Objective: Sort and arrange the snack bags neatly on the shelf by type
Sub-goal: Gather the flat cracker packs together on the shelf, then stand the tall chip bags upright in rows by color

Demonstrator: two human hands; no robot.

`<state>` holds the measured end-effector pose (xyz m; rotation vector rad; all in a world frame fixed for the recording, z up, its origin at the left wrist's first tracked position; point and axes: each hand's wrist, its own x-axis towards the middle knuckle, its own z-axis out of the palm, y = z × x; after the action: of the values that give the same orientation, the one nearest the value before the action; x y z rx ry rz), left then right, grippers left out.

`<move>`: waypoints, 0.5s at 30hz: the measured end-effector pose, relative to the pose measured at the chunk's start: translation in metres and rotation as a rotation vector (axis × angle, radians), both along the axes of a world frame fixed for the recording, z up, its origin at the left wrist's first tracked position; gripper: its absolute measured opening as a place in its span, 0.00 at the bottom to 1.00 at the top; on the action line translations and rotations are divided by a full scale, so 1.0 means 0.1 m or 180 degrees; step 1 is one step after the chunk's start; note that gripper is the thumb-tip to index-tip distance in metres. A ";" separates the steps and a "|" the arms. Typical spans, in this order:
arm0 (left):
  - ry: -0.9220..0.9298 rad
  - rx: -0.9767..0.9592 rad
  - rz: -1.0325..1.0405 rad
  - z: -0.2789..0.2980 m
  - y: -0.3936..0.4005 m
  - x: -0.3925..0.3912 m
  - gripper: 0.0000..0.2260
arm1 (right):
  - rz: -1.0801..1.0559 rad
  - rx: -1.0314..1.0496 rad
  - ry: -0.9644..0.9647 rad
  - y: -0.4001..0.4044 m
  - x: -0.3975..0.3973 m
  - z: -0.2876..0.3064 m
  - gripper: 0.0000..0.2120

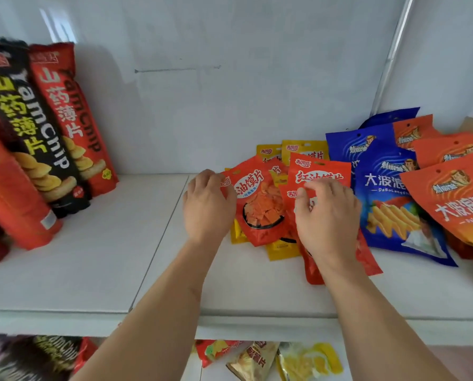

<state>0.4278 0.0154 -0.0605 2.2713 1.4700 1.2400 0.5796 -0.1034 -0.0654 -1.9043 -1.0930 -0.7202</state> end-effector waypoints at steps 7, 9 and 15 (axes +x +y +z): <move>0.0616 0.0950 0.0224 -0.05 0.08 -0.49 0.15 | 0.0734 -0.0276 -0.0891 0.29 -0.64 -0.08 0.07; 0.0690 0.1020 0.0151 -0.06 0.12 -0.67 0.16 | 0.0822 -0.0272 -0.1014 0.39 -0.81 -0.10 0.08; 0.0897 0.1155 0.0055 -0.15 0.27 -1.36 0.12 | 0.0932 -0.0538 -0.0999 0.72 -1.39 -0.11 0.07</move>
<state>0.2921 0.0421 -0.0754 2.7740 1.4491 1.3275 0.4407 -0.0319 -0.0763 -1.7508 -1.6357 -0.7951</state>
